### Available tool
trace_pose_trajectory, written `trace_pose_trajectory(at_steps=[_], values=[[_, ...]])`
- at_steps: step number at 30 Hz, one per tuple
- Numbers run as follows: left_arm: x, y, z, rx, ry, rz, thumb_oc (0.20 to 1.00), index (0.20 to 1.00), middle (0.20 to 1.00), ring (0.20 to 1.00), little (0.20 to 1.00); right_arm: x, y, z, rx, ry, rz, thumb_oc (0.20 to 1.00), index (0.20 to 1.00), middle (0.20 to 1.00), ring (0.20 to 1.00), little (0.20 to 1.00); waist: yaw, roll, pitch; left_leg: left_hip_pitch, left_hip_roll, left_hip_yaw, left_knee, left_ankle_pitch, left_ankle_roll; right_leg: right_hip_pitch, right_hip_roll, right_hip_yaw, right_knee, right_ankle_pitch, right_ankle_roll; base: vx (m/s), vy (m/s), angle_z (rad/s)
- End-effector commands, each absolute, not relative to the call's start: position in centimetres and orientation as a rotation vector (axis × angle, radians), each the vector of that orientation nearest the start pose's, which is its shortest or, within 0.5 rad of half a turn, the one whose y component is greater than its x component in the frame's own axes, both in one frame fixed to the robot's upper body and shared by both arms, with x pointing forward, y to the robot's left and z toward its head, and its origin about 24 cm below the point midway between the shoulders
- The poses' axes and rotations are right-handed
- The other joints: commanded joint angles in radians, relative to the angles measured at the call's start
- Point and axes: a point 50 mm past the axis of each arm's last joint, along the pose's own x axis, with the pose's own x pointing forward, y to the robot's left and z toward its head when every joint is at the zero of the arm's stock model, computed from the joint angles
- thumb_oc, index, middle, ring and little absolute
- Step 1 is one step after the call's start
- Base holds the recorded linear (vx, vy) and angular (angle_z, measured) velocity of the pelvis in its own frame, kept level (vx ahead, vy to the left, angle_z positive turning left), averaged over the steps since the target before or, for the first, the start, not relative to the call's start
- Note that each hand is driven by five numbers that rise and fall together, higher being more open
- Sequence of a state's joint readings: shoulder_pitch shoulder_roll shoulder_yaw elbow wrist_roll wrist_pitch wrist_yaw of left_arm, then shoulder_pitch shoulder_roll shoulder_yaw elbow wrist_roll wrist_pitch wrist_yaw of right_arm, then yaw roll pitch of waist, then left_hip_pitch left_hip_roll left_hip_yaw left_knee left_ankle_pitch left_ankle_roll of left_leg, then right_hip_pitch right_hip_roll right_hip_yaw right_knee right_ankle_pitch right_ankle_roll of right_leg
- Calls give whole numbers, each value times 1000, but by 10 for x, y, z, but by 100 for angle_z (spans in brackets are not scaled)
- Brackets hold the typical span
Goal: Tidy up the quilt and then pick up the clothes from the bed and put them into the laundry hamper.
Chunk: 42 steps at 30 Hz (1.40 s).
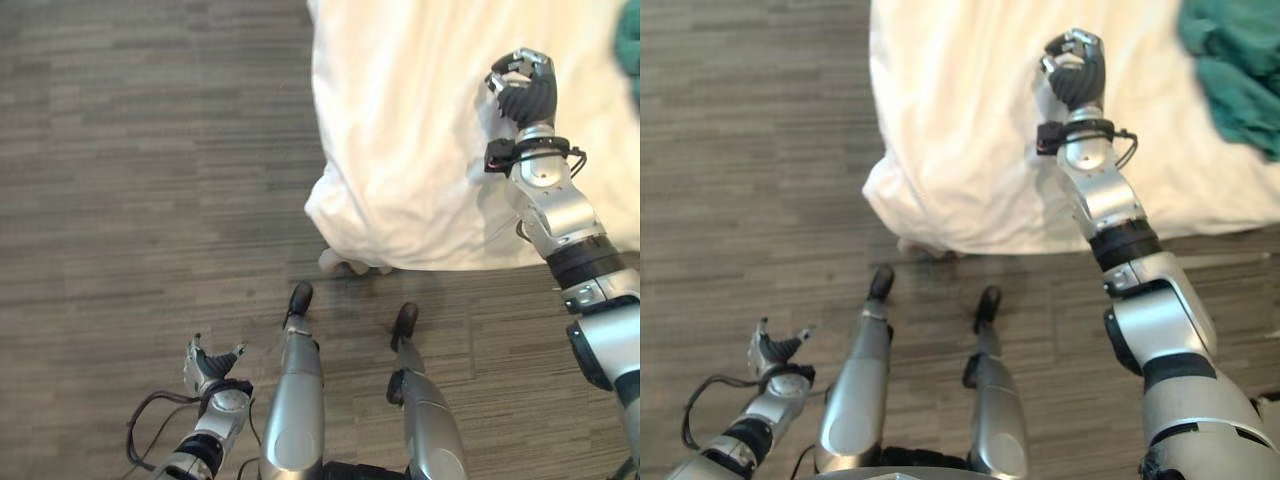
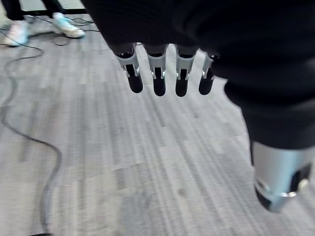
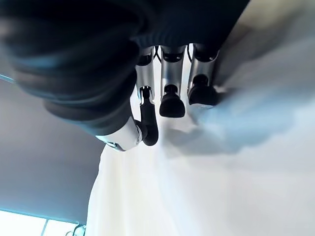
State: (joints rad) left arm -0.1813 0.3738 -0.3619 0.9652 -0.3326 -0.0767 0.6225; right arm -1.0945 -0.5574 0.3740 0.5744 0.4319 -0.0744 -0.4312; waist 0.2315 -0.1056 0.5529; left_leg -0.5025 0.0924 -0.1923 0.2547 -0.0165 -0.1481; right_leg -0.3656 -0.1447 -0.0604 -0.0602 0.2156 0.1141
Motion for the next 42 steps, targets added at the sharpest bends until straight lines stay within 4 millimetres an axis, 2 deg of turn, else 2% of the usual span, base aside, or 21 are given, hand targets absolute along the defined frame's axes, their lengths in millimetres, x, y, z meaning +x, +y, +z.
trace_pose_trajectory(at_steps=[1, 2, 6, 10, 11, 12, 14, 16, 17, 18, 20, 23, 25, 27, 29, 30, 33, 36, 38, 39, 42], values=[[176, 265, -109, 334, 813, 630, 1000, 1000, 1000, 1000, 1000, 382, -162, 317, -211, -713, -173, 200, 200, 200, 200, 200, 15, 32, -33, -7, -37, -6, -66, 67, 73, 19, -66, -29, 82, -42, 42, -27, 54, 10], [172, 261, -114, 250, 830, 635, 1000, 1000, 1000, 1000, 1000, 386, -146, 310, -203, -693, -144, 200, 200, 200, 200, 200, 25, 45, -33, -49, -42, -7, -54, 72, 74, -20, -79, -41, 100, -44, 43, -29, 74, 2], [172, 237, -120, 227, 815, 538, 1000, 1000, 1000, 1000, 1000, 386, -115, 295, -157, -657, -42, 200, 200, 200, 200, 200, 27, 81, -33, -96, -50, -2, -47, 79, 75, -78, -93, -49, 125, -49, 35, -24, 122, 8], [170, 226, -123, 205, 804, 498, 1000, 1000, 1000, 1000, 1000, 376, -73, 275, -70, -647, 129, 200, 200, 200, 200, 200, 27, 95, -33, -94, -61, 0, -65, 87, 74, -87, -98, -54, 127, -53, 35, -9, 93, 8], [173, 222, -122, 207, 796, 483, 1000, 1000, 1000, 1000, 1000, 370, -58, 270, -49, -645, 181, 200, 200, 200, 200, 200, 28, 96, -33, -95, -61, 4, -70, 90, 75, -88, -101, -57, 127, -53, 35, -20, 78, 7], [176, 214, -122, 214, 783, 456, 1000, 1000, 1000, 1000, 1000, 358, -28, 258, -61, -640, 295, 200, 200, 200, 200, 200, 28, 98, -33, -93, -62, 12, -72, 93, 78, -91, -105, -61, 132, -54, 33, -14, 67, -2], [177, 206, -122, 230, 771, 441, 1000, 1000, 1000, 1000, 1000, 344, -3, 248, -88, -643, 378, 200, 200, 200, 200, 200, 27, 100, -33, -88, -64, 17, -71, 93, 78, -87, -106, -60, 132, -55, 32, -1, 50, -9], [176, 201, -124, 207, 788, 450, 1000, 1000, 1000, 1000, 1000, 320, 27, 238, -116, -672, 511, 200, 200, 200, 200, 200, 22, 98, -33, -73, -62, 27, -70, 90, 77, -74, -106, -53, 124, -53, 31, -2, 46, 8], [175, 202, -125, 193, 804, 461, 1000, 1000, 1000, 1000, 1000, 312, 33, 239, -128, -709, 544, 200, 200, 200, 200, 200, 21, 95, -33, -62, -60, 29, -71, 87, 76, -64, -105, -51, 119, -54, 31, 4, -7, 9], [170, 211, -128, 171, 845, 501, 1000, 1000, 1000, 1000, 1000, 294, 34, 256, -117, -823, 551, 200, 200, 200, 200, 200, 20, 77, -33, -20, -53, 31, -79, 81, 74, -19, -99, -42, 105, -56, 37, 17, -36, -1], [169, 215, -128, 189, 849, 511, 1000, 1000, 1000, 1000, 1000, 290, 29, 266, -97, -873, 517, 200, 200, 200, 200, 200, 21, 68, -33, 2, -51, 32, -86, 79, 75, 4, -95, -37, 101, -59, 40, 33, -61, -6], [170, 225, -126, 268, 843, 496, 1000, 1000, 1000, 1000, 1000, 296, 0, 294, -127, -993, 338, 200, 200, 200, 200, 200, 20, 51, -33, 33, -46, 33, -83, 74, 77, 37, -92, -28, 109, -65, 49, 66, -109, -16], [169, 227, -126, 282, 850, 495, 1000, 1000, 1000, 1000, 1000, 302, -13, 302, -149, -1002, 280, 200, 200, 200, 200, 200, 17, 48, -33, 39, -43, 32, -78, 72, 76, 43, -90, -25, 111, -64, 51, 58, -81, -17], [164, 236, -126, 285, 878, 508, 1000, 1000, 1000, 1000, 1000, 319, -48, 315, -217, -991, 143, 200, 200, 200, 200, 200, 10, 44, -33, 38, -35, 29, -62, 64, 74, 41, -83, -19, 119, -64, 53, 81, -132, -12], [163, 241, -126, 283, 884, 521, 1000, 1000, 1000, 1000, 1000, 327, -67, 318, -245, -971, 86, 200, 200, 200, 200, 200, 1, 40, -33, 26, -34, 25, -57, 66, 73, 29, -82, -20, 124, -63, 53, 44, -122, -4], [161, 246, -126, 276, 896, 533, 1000, 1000, 1000, 1000, 1000, 336, -85, 319, -274, -925, 29, 200, 200, 200, 200, 200, -7, 39, -33, 13, -31, 22, -53, 68, 71, 14, -78, -19, 127, -62, 52, 27, -111, 0], [155, 252, -127, 243, 897, 544, 1000, 1000, 1000, 1000, 1000, 353, -120, 310, -336, -816, -55, 200, 200, 200, 200, 200, -29, 47, -33, -16, -26, 18, -53, 73, 68, -27, -70, -14, 132, -59, 44, 4, -54, -10], [153, 250, -126, 220, 856, 522, 1000, 1000, 1000, 1000, 1000, 369, -150, 286, -387, -696, -110, 200, 200, 200, 200, 200, -55, 69, -33, -57, -25, 22, -50, 74, 68, -90, -68, -5, 152, -63, 35, -33, 27, -14], [157, 240, -125, 209, 833, 496, 1000, 1000, 1000, 1000, 1000, 378, -168, 265, -382, -596, -178, 200, 200, 200, 200, 200, -70, 87, -33, -91, -22, 42, -52, 79, 71, -141, -70, 6, 160, -61, 31, -84, 65, -23], [157, 235, -126, 193, 829, 492, 1000, 1000, 1000, 1000, 1000, 381, -185, 253, -377, -547, -210, 200, 200, 200, 200, 200, -80, 99, -33, -101, -20, 47, -55, 82, 68, -162, -71, 10, 165, -59, 28, -64, 84, -34], [153, 230, -128, 171, 827, 496, 1000, 1000, 1000, 1000, 1000, 382, -209, 231, -342, -461, -265, 200, 200, 200, 200, 200, -92, 113, -33, -107, -20, 51, -62, 84, 65, -175, -70, 15, 168, -62, 24, -22, 62, -15]])
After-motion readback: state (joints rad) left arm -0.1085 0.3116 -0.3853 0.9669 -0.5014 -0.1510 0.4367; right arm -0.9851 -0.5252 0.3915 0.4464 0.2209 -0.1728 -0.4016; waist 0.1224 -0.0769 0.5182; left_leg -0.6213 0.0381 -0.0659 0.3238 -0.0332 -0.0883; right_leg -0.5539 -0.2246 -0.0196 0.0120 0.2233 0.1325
